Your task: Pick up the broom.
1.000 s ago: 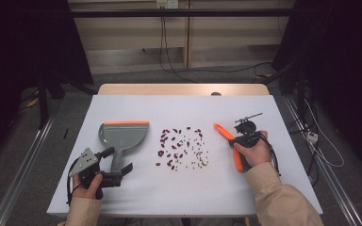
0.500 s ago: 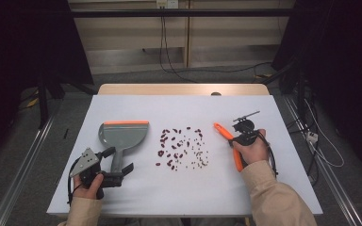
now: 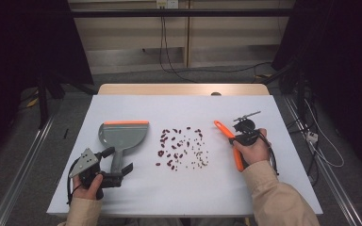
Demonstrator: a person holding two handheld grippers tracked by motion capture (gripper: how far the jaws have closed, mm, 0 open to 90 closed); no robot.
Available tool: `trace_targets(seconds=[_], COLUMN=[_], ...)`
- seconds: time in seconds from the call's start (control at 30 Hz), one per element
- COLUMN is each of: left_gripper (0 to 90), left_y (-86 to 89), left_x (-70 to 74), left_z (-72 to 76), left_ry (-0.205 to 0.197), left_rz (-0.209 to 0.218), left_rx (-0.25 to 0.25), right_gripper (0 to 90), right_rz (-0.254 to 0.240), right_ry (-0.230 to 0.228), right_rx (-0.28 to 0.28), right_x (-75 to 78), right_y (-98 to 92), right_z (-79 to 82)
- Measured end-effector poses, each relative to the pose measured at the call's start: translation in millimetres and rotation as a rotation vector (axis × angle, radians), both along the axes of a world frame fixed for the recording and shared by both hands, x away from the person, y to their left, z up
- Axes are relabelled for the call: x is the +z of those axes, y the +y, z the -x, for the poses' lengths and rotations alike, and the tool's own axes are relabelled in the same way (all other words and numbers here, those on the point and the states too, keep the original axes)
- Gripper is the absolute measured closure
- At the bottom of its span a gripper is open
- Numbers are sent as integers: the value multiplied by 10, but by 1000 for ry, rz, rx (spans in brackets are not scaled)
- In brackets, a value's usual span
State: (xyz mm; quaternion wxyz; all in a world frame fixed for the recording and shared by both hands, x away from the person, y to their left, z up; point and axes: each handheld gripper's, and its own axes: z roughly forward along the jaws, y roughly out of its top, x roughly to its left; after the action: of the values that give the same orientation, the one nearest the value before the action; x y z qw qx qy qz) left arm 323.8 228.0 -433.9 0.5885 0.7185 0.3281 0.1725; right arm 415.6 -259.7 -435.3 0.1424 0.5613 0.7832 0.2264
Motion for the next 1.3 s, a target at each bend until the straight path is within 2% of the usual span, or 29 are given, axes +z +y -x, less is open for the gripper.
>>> trace_targets(seconds=[0.07,0.27,0.37,0.47,0.5,0.53,0.57,0.6,0.63,0.67,0.73,0.8,0.83,0.87,0.93,1.03,1.13,1.3], left_gripper=[28,28,28,28,28,28,28,28,28,28,28,28,28,28,28,27,27,27], left_y=[5,-4,-23,-45,-49,-52,-57,-59,-63,-64,-67,-70,-63,-66,-88,-110,-167,-299], left_x=[5,13,22,26,26,27,27,28,28,29,37,60,76,96,179,231,284,336], left_z=[6,13,22,28,30,33,34,33,33,32,31,23,14,9,-7,-17,-41,-66], left_ry=[-1,-7,-10,-10,-12,-10,-10,-12,-12,-11,-11,-15,-20,-19,-38,-46,-50,-51], left_rz=[-4,-8,-8,-6,-8,-6,-3,-3,-2,0,5,5,7,18,24,38,52,41], left_rx=[0,1,-1,-2,-2,-3,-3,-3,-1,-1,1,2,4,6,-8,-18,-32,-72], right_gripper=[701,704,706,706,707,707,707,708,709,709,710,710,711,711,712,712,713,713], right_rz=[-17,-128,-180,-212,-219,-244,-244,-265,-306,-306,-338,-352,-358,-360,-375,-382,-421,-440], right_ry=[-26,-121,-208,-246,-266,-308,-308,-326,-353,-353,-382,-381,-399,-405,-419,-439,-458,-473], right_rx=[-1,-19,-18,-13,-14,-19,-19,-18,-28,-28,-36,-34,-34,-30,-21,-18,-12,-9], right_x=[35,175,254,285,299,324,324,337,363,363,397,407,430,443,467,501,566,618], right_y=[-24,-163,-227,-250,-266,-303,-303,-328,-376,-376,-426,-433,-429,-417,-392,-362,-304,-240], right_z=[27,140,244,301,328,382,382,407,452,452,492,494,508,512,515,515,493,467])
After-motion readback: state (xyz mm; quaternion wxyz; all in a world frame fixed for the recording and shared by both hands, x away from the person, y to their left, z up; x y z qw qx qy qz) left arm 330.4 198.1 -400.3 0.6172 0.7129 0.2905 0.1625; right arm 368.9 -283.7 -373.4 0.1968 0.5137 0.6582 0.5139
